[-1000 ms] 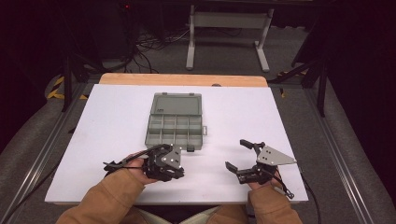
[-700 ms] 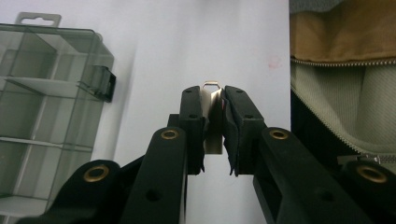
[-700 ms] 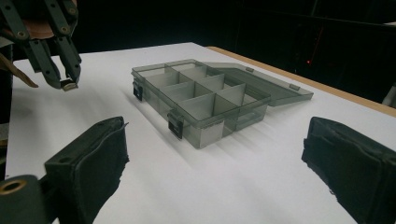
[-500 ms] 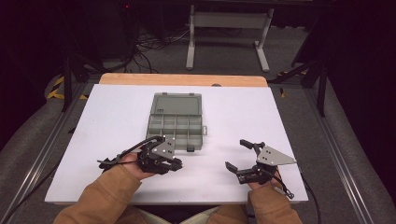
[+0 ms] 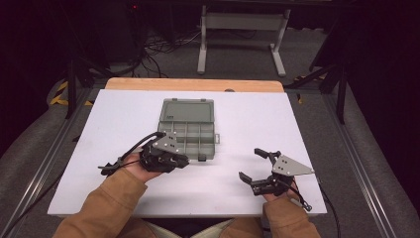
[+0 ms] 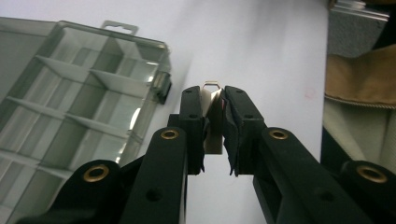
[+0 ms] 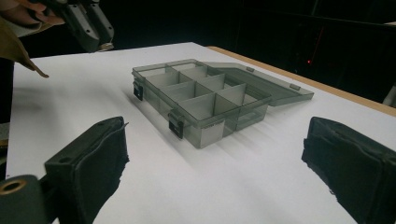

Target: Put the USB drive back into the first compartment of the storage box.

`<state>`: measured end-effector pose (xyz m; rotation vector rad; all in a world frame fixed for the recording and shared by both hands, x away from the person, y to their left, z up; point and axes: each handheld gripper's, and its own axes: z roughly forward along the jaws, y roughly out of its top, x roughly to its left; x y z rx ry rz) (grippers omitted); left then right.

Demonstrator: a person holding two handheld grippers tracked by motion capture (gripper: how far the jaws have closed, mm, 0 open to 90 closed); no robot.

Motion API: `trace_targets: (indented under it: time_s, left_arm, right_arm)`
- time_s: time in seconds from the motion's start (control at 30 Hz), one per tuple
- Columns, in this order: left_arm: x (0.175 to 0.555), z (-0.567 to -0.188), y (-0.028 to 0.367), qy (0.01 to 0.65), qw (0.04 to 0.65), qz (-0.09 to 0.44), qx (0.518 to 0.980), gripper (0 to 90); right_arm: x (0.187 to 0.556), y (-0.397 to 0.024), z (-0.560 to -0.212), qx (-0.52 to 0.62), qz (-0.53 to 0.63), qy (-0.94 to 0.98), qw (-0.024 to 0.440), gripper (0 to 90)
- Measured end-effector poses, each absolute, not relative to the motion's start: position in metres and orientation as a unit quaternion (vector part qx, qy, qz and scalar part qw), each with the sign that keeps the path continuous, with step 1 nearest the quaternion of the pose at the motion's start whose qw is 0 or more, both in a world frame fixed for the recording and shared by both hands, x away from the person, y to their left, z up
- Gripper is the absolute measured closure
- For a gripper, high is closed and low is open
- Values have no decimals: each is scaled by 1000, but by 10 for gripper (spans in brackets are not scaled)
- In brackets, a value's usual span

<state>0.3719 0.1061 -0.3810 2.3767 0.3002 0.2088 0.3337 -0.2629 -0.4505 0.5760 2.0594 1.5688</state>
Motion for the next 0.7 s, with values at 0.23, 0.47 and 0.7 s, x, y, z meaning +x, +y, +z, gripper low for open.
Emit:
trace_targets:
  time_s: [0.23,0.47,0.7]
  left_arm:
    - [385,-378,117,150,376,90,910,788]
    - [396,-377,126,182,379,98,902,787]
    - [407,-378,134,218,386,109,890,787]
  right_arm:
    - [334,-263,-451,211,574,754,242,66]
    - [334,-263,-451,211,573,754,242,67]
    - [334,-262,-451,211,573,755,241,68]
